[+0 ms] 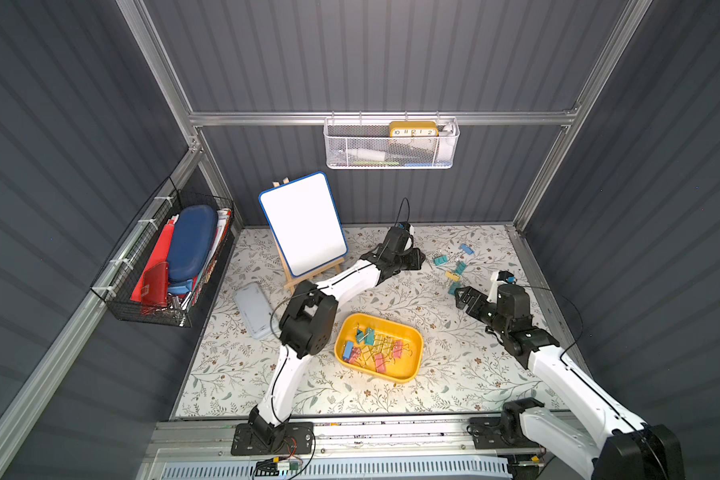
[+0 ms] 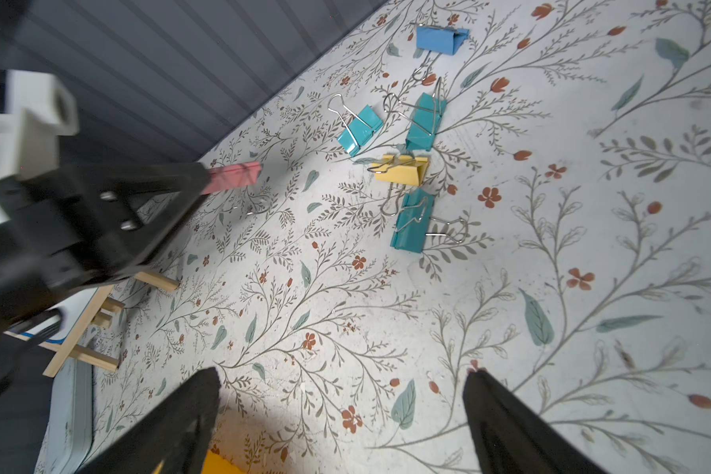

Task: Put the binder clips in the storage box
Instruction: Pick up the binder clip at the center of the board, then place the binder clip in the storage box.

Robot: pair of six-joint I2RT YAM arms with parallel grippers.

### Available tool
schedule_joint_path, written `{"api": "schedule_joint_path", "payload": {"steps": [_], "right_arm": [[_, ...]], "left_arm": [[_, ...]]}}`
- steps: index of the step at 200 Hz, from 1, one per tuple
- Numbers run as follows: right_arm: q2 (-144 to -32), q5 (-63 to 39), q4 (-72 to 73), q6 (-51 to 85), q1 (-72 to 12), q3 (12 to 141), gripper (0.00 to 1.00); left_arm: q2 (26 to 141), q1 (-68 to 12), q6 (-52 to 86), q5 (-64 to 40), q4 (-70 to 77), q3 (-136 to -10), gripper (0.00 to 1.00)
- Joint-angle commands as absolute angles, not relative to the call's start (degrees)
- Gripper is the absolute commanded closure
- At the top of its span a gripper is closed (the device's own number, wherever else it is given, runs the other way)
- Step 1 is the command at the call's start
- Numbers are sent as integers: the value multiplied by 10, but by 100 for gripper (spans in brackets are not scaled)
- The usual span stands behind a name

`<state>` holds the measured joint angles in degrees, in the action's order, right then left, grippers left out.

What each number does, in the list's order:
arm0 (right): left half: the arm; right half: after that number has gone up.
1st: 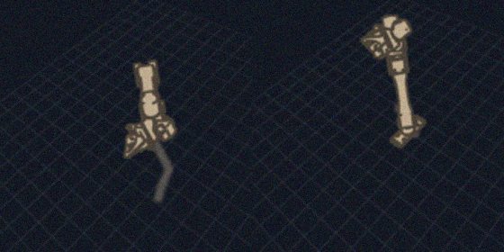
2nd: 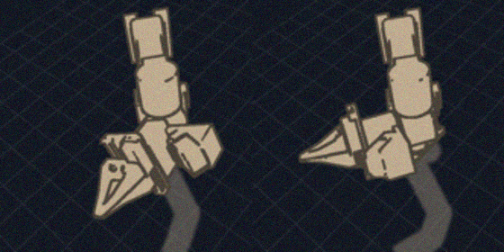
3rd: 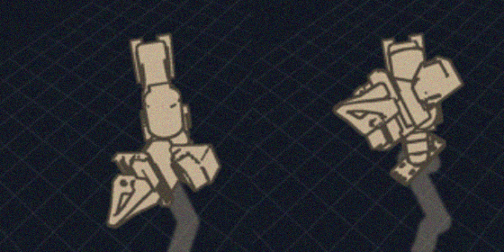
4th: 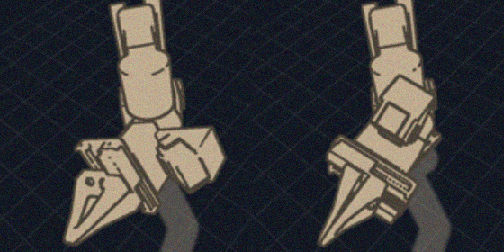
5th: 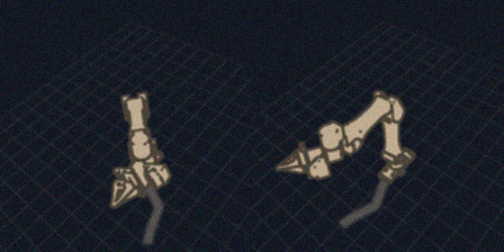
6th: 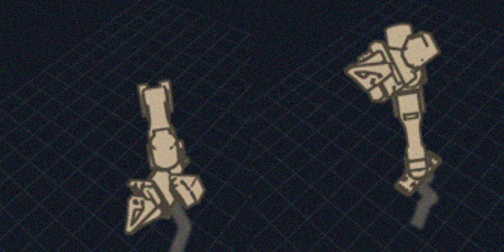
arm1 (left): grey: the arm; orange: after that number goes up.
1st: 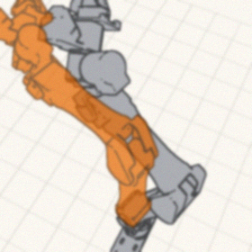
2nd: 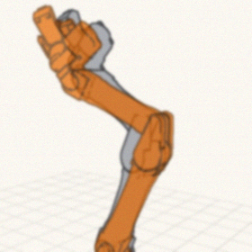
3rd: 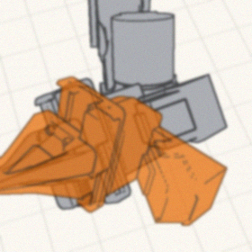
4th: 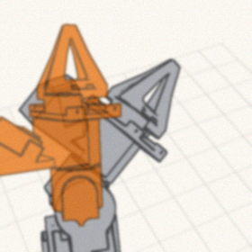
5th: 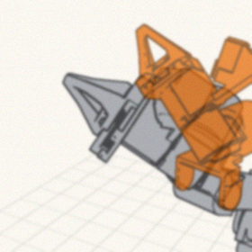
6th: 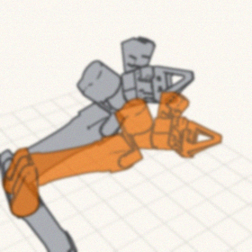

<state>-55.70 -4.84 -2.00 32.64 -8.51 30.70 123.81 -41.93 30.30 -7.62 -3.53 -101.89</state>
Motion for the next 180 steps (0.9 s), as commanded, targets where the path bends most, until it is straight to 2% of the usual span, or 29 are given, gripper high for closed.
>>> {"api": "schedule_joint_path", "payload": {"steps": [1,51,60,104,130,180], "right_arm": [[-547,-80,-41,338,-80,329,3],[-549,-135,-65,356,-80,348,5],[-550,-171,-66,358,-80,348,5],[-565,-222,-83,375,-83,357,8],[-562,-222,-94,372,-84,363,8],[-563,-218,-103,375,-89,373,9]], "left_arm": [[1114,-447,350,-80,-38,-952,75],[926,-520,426,68,-309,-869,77],[896,-523,450,85,-346,-842,77],[758,-524,537,110,-419,-680,78],[746,-523,568,105,-412,-625,77],[796,-488,564,147,-424,-614,76]]}}
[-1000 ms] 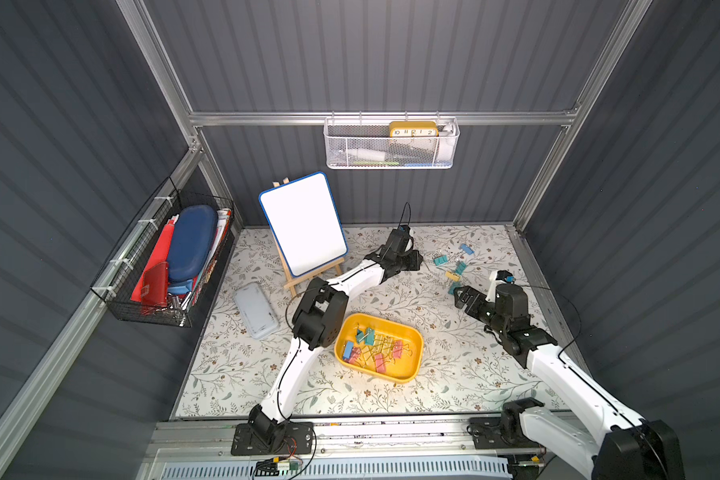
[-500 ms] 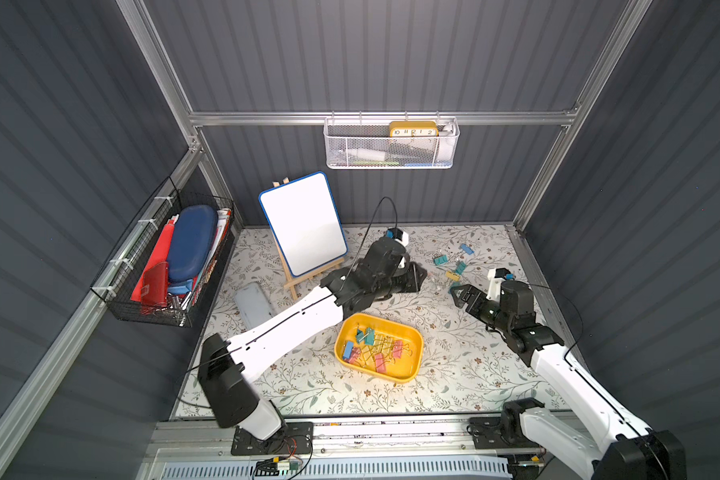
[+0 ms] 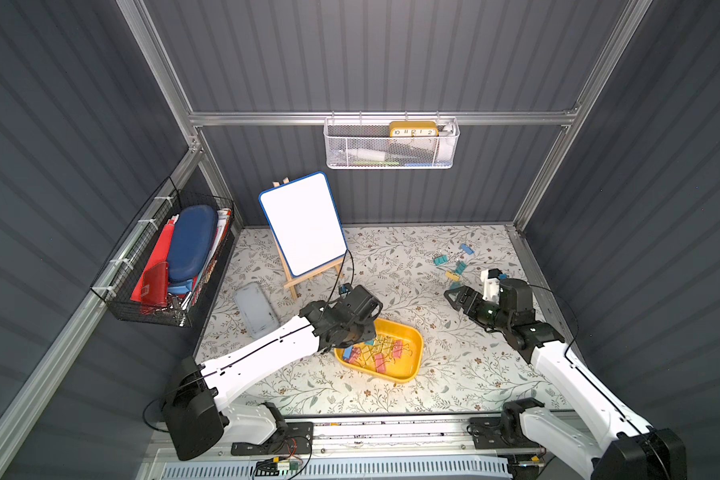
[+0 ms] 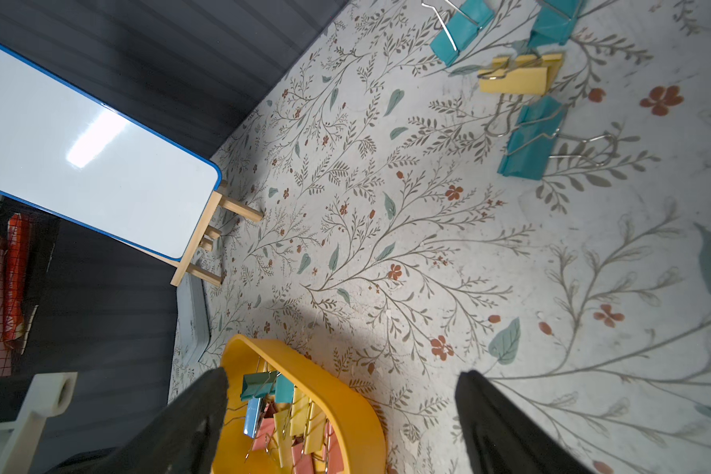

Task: Put the binder clips in the storage box
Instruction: Place the binder clip in the storage box.

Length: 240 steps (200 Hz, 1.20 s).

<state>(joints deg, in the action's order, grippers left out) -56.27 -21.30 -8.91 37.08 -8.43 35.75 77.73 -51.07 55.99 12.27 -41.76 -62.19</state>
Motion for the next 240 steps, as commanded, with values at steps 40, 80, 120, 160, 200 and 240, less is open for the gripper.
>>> {"api": "schedule_joint_path", "payload": {"steps": [40,80,120,160,200,240], "right_arm": [[-564,-217,-105,376,-91,376,9],[-567,-215,-111,373,-92,382,9],[-571,-214,-109,375,-94,384,9],[-578,-215,-108,375,-98,392,9],[-586,-210,-106,381,-100,412,9],[-663,-88,-116,385,-99,469,9]], "left_arm": [[795,-435,546,143,-381,-604,76],[825,-410,522,107,-351,-590,73],[810,-410,520,100,-325,-574,63],[797,-410,511,95,-318,-595,48],[803,-380,441,153,-286,-684,48],[857,-287,342,111,-69,-692,44]]}}
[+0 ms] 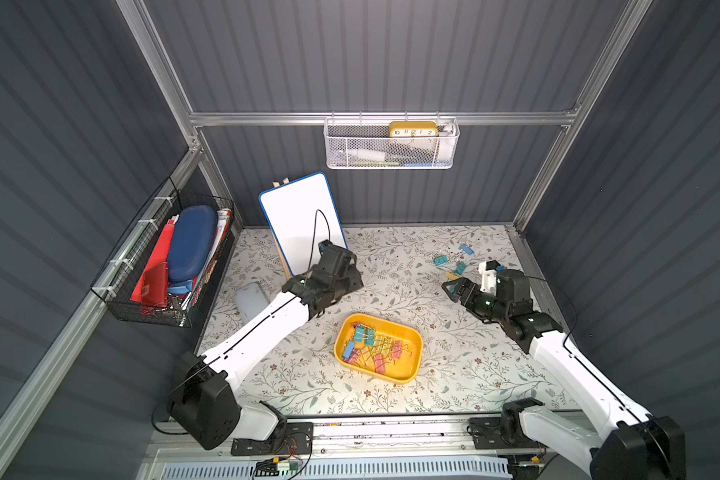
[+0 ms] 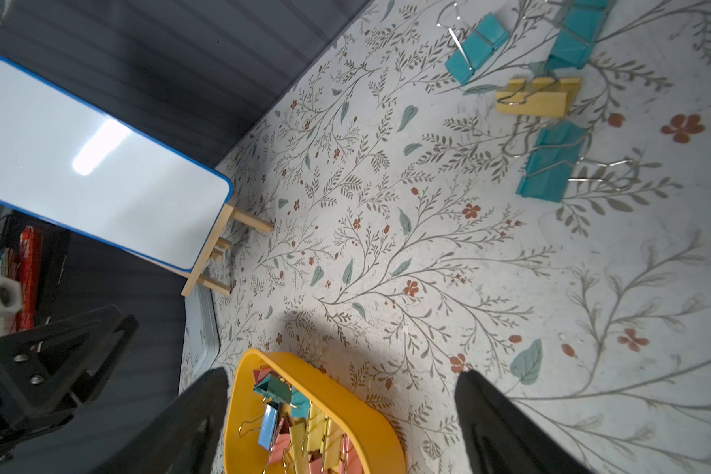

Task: Put the binder clips in the storage box
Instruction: Place the binder clip in the storage box, then pick up the binder clip at the center of the board.

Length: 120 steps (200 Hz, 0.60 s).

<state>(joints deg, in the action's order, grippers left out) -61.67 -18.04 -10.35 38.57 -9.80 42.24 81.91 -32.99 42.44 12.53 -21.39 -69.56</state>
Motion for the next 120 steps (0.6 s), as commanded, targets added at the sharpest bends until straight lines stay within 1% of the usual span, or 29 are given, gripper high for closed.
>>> {"api": "schedule_joint_path", "payload": {"steps": [1,12,27,44,59,74,82,87,94,110,120], "right_arm": [[-666,-84,-118,385,-99,472,9],[-705,-46,-137,386,-96,501,8],[-760,-27,-145,390,-90,535,8],[-815,-8,-162,420,-77,567,8],[-857,-12,-161,441,-59,581,8],[-894,-41,-150,448,-37,587,9],[-911,-56,-145,448,-28,590,9],[-923,-61,-143,448,-24,593,9],[-936,-68,-141,448,-18,595,12],[-964,-84,-124,452,-8,595,23],[-977,-96,-109,451,-5,592,35]], "left_arm": [[859,-285,341,109,-63,-691,44],[877,-269,324,89,16,-673,43],[903,-264,310,75,101,-651,40],[922,-264,274,37,203,-610,33],[939,-264,237,13,263,-580,24],[949,-264,201,2,301,-551,11],[951,-264,187,-12,323,-533,2],[952,-264,176,-20,328,-526,1],[954,-264,157,-23,329,-520,1],[952,-264,139,-19,339,-504,1],[945,-264,142,-20,359,-492,1]]}}
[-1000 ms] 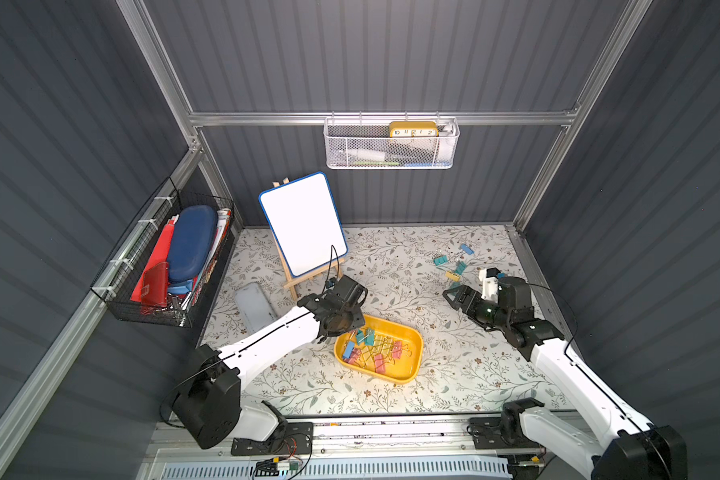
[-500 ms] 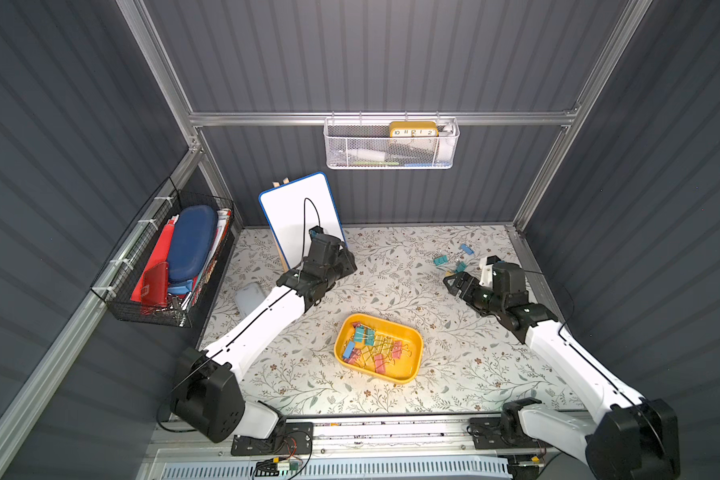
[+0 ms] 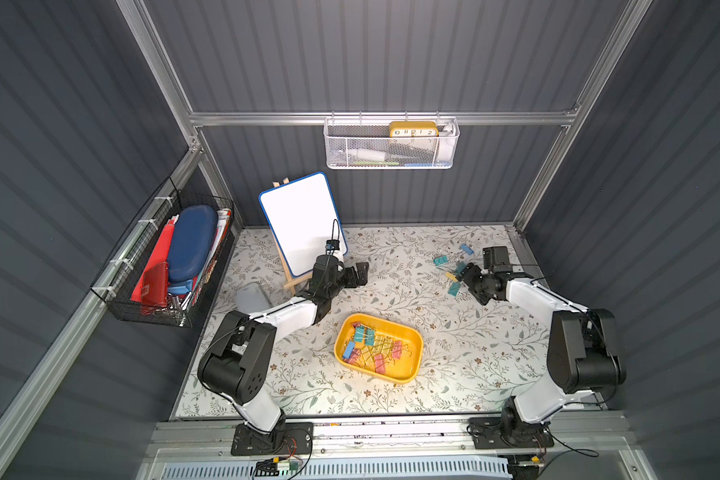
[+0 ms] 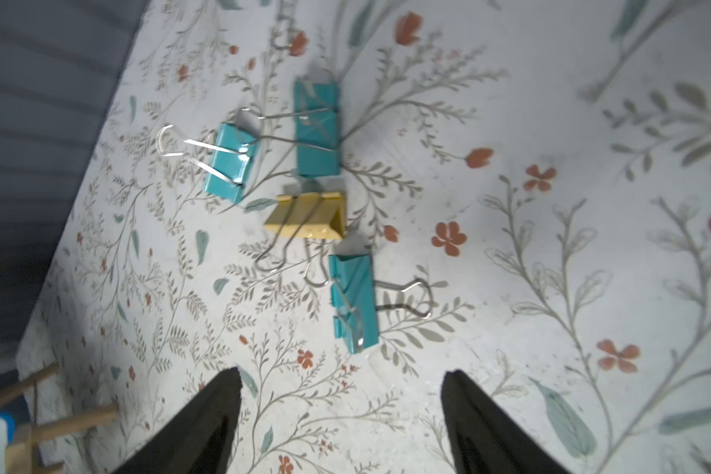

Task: Put the binder clips in the storage box
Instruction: Pick up the binder clip at the center of the board, then place the binder clip in the storage box.

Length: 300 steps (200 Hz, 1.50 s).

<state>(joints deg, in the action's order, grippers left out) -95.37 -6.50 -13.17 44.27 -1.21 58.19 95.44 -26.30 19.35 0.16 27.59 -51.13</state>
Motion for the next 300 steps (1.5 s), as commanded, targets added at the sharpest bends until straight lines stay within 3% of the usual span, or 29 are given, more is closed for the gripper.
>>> {"api": "schedule_joint_path", "payload": {"steps": [1,37,63,139,201,257,300], "right_arm": [[-978,-97,-108,451,-5,592,36],[-981,-83,-71,463,-3,575,81],[-949,-72,-75,456,-3,561,100],[-742,-135,-182,433,-27,531,100],[-557,-58,-370,474,-255,525,100],[-599,13,-384,567,-477,519,100],[-685,-18,-271,602,-518,467,100]], "left_arm": [[944,-264,142,-20,360,-491,1],[911,-264,154,9,392,-454,1],[895,-264,162,11,394,-445,1],[887,-264,176,9,403,-435,1],[873,-264,177,12,398,-434,1],[875,-264,182,6,397,-436,1],[877,-263,180,1,396,-437,1]]}}
